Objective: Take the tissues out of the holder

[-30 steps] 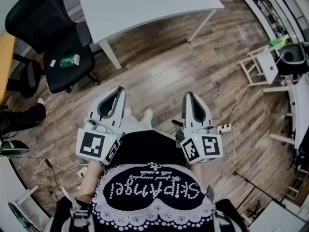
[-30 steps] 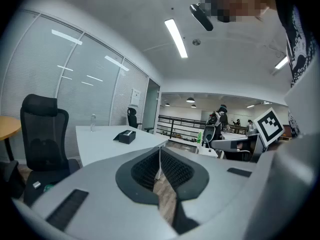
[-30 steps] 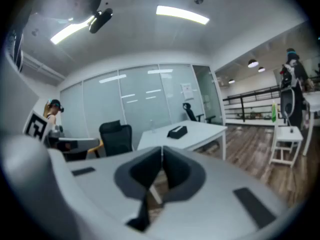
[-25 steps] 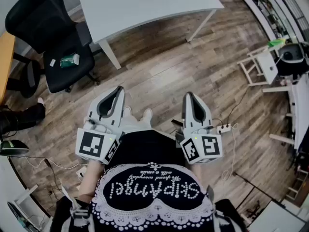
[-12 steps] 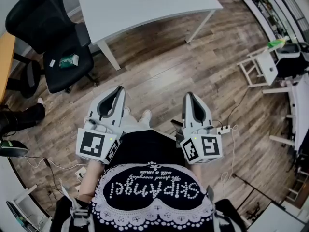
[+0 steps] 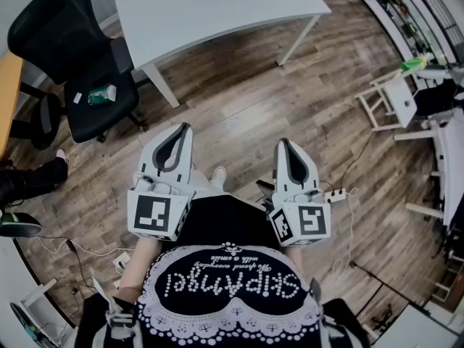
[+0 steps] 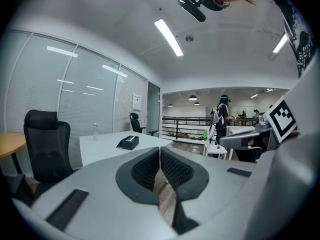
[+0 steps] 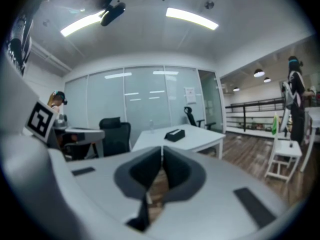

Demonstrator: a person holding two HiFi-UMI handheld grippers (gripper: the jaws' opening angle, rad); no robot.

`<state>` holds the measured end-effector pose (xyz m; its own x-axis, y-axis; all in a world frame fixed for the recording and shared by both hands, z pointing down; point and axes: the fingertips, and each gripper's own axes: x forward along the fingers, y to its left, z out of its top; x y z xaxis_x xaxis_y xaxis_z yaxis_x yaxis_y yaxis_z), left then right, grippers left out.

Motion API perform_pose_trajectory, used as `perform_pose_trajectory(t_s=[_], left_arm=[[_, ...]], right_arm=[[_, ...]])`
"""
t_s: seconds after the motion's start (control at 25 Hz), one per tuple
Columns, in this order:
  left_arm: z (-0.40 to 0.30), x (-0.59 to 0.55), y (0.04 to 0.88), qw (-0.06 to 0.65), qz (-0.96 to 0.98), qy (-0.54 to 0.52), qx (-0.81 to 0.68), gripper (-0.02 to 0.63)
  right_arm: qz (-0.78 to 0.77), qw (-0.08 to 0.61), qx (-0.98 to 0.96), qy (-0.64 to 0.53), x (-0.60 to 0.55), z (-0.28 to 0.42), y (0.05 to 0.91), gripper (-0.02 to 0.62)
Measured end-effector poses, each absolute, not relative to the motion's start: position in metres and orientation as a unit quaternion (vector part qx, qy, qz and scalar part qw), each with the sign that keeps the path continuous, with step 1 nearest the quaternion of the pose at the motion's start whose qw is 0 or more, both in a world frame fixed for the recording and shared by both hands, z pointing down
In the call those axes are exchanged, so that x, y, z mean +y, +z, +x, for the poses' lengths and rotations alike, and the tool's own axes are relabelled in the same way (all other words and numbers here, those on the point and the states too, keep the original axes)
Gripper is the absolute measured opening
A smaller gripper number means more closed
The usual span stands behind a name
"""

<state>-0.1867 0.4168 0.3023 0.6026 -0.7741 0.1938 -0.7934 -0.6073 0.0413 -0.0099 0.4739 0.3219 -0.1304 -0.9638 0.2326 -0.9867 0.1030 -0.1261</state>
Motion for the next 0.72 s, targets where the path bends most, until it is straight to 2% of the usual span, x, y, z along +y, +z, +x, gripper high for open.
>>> perform_pose_trajectory(t_s=[0.48, 0.72], left_arm=[[-0.184, 0.399, 0.305, 0.069, 0.902, 0.073, -0.42, 0.03], [-0.185, 0.351, 0.312, 0.08, 0.906, 0.075, -0.41, 0.03]], right_arm=[[0.672, 0.042, -0.725, 0.142, 0.466, -0.005, 0.326, 0.034], [0.681, 0.049, -0.715, 0.148, 0.423, -0.008, 0.332, 0.035]])
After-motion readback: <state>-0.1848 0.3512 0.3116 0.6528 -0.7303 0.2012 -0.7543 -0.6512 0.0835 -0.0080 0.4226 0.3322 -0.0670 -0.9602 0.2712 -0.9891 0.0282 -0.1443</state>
